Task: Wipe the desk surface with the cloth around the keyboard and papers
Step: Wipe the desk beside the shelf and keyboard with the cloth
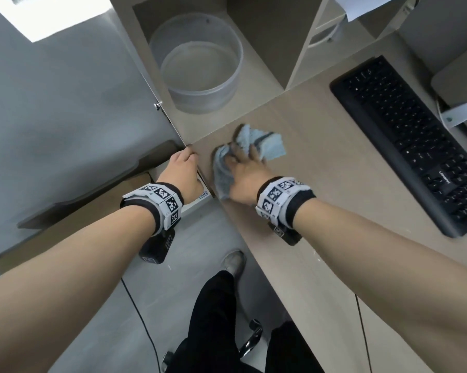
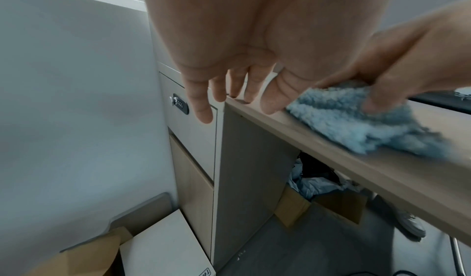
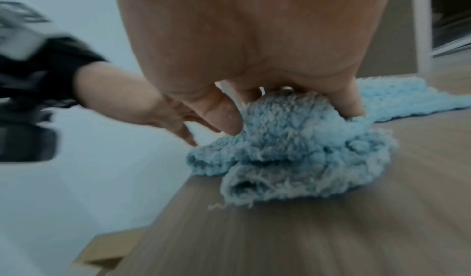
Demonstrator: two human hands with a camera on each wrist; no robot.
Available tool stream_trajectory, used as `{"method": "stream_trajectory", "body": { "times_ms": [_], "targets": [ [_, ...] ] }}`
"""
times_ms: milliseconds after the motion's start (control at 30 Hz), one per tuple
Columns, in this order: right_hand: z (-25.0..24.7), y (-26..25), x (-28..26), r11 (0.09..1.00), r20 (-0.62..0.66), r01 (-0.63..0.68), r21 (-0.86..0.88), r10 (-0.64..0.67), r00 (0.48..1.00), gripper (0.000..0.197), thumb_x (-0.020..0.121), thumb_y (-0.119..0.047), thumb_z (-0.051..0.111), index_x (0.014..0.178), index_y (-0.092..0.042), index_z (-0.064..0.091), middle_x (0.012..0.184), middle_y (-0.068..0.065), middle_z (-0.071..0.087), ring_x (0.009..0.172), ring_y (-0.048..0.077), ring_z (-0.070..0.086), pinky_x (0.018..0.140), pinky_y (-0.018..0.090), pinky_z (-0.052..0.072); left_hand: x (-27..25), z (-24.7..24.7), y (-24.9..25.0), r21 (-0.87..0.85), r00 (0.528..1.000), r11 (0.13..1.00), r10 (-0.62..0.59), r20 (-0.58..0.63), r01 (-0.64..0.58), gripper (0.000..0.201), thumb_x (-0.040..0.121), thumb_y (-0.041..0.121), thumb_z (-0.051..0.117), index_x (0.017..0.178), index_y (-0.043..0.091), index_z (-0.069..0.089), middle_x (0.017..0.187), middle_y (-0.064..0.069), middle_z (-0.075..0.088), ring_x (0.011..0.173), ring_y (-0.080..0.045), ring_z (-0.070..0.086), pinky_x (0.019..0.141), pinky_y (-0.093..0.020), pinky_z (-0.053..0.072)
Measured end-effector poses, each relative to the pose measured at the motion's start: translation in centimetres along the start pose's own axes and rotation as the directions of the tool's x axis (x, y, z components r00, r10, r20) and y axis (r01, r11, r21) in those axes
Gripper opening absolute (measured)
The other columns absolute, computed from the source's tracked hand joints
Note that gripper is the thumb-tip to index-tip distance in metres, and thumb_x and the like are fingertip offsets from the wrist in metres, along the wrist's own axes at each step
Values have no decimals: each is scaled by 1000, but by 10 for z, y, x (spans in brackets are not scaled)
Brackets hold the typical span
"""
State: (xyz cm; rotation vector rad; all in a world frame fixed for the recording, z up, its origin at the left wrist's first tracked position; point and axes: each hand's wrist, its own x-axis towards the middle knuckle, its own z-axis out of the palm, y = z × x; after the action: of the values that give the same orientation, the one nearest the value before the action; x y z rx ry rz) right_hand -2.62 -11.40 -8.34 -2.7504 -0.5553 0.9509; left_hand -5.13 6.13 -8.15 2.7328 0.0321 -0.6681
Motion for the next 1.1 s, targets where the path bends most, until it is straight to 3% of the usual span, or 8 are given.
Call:
{"method": "stream_trajectory", "body": {
  "times_ms": [100, 233, 333, 467, 633, 767, 1000, 1100],
  "targets": [
    [21, 19, -27, 994, -29, 86, -67, -88, 996, 80, 84, -22, 58, 155, -22, 21, 165, -1, 2, 149, 41, -3, 118, 61, 10, -13, 7, 6, 0, 999, 999, -34, -31, 34, 69, 78, 2, 51, 145, 3, 34, 158, -10, 21, 145, -32, 19, 118, -36, 23],
    [34, 75, -58, 989, -142, 67, -129, -85, 986, 72, 83, -15, 58, 150, -21, 33, 160, 4, 26, 138, 45, 26, 103, 59, 39, -33, 27, 18, 18, 998, 1000, -22, -66, 23, 73, 76, 2, 51, 146, 4, 32, 159, -11, 21, 146, -30, 18, 118, -39, 23],
    [34, 129, -81, 995, -310, -78, -68, 53, 949, 59, 86, -15, 54, 143, -21, 42, 148, 6, 43, 119, 40, 43, 88, 53, 50, -43, 39, 33, 0, 996, 1000, -1, -84, 1, 71, 76, 2, 50, 145, 5, 35, 156, -9, 27, 144, -28, 20, 116, -42, 27],
    [22, 164, -96, 952, -354, -303, 51, 301, 886, 58, 91, -20, 55, 146, -23, 36, 140, 13, 46, 119, 41, 44, 94, 45, 45, -52, 48, 48, -6, 998, 1000, -23, -63, 22, 67, 77, 1, 48, 143, 4, 37, 153, -7, 30, 140, -29, 26, 115, -35, 26],
    [51, 79, -87, 999, -277, -10, -49, -4, 961, 54, 90, -13, 53, 142, -22, 41, 151, 14, 31, 123, 43, 43, 92, 47, 47, -48, 52, 55, 8, 994, 998, -68, -83, 69, 64, 77, 5, 51, 141, 3, 40, 149, -9, 34, 136, -32, 31, 112, -40, 32],
    [66, 58, -93, 990, -222, 134, -45, -141, 965, 40, 90, -20, 57, 130, -21, 52, 129, 13, 39, 108, 36, 51, 83, 43, 52, -44, 47, 56, 51, 996, 996, -75, -51, 78, 63, 77, 6, 53, 139, 2, 42, 146, -11, 38, 135, -33, 32, 111, -39, 33],
    [2, 155, -100, 900, -402, -334, 280, 426, 811, 60, 91, -52, 57, 138, -18, 46, 131, 12, 36, 101, 36, 58, 89, 41, 51, -47, 47, 54, 65, 997, 996, -61, -49, 64, 65, 76, 7, 52, 141, 6, 42, 149, -8, 36, 136, -32, 32, 111, -41, 34],
    [4, 156, -98, 912, -301, -310, 270, 386, 872, 67, 90, -48, 55, 148, -25, 31, 145, 18, 33, 110, 38, 58, 90, 41, 52, -47, 44, 54, 70, 998, 996, -56, -34, 58, 64, 78, 10, 52, 141, 6, 42, 149, -8, 36, 136, -31, 32, 111, -40, 34]
  ]
}}
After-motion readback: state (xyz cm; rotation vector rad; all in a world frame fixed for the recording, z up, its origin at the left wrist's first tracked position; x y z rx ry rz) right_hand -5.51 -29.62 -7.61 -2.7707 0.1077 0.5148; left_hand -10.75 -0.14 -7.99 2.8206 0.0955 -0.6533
